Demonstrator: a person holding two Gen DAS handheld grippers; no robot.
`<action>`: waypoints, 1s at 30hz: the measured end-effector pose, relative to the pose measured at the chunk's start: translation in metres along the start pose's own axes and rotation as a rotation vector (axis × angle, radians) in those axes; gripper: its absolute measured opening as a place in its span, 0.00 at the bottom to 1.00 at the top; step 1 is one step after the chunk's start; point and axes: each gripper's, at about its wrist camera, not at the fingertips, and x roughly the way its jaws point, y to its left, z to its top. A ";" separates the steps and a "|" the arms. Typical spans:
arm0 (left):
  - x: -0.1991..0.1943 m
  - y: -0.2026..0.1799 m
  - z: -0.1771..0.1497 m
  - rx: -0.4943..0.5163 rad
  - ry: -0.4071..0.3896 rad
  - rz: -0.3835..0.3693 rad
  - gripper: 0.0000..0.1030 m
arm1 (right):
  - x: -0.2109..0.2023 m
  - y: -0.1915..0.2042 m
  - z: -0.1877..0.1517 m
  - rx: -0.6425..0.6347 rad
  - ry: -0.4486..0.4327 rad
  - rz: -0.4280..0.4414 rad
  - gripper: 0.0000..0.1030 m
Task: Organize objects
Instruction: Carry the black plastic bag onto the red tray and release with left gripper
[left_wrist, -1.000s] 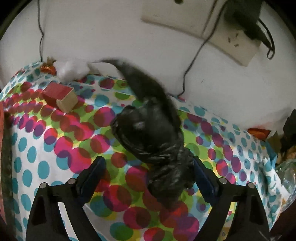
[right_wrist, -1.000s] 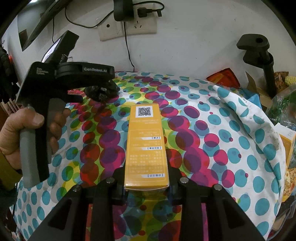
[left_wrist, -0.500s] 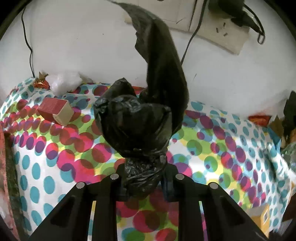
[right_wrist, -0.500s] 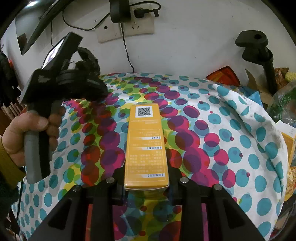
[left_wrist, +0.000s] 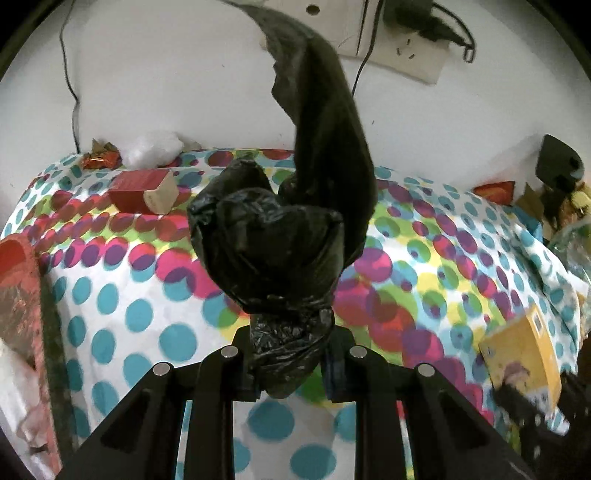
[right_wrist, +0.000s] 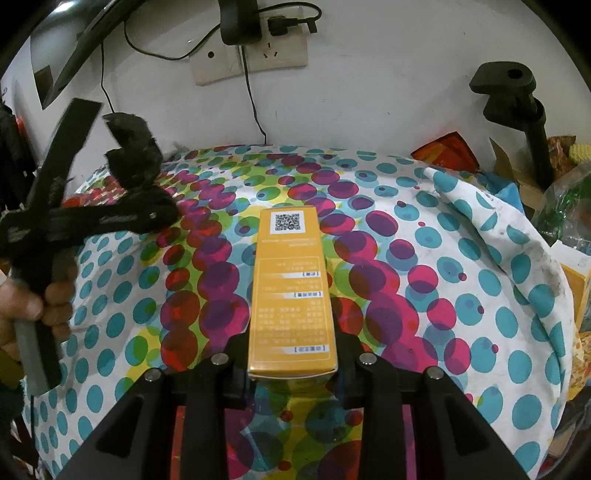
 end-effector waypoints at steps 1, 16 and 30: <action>-0.004 0.001 -0.003 0.004 0.000 -0.010 0.20 | 0.000 0.001 0.000 -0.002 0.000 -0.003 0.31; -0.058 0.011 -0.044 0.069 -0.014 -0.044 0.20 | 0.002 0.006 0.000 -0.028 0.004 -0.034 0.31; -0.114 0.068 -0.053 0.027 -0.062 0.011 0.20 | 0.002 0.008 0.000 -0.058 0.009 -0.066 0.31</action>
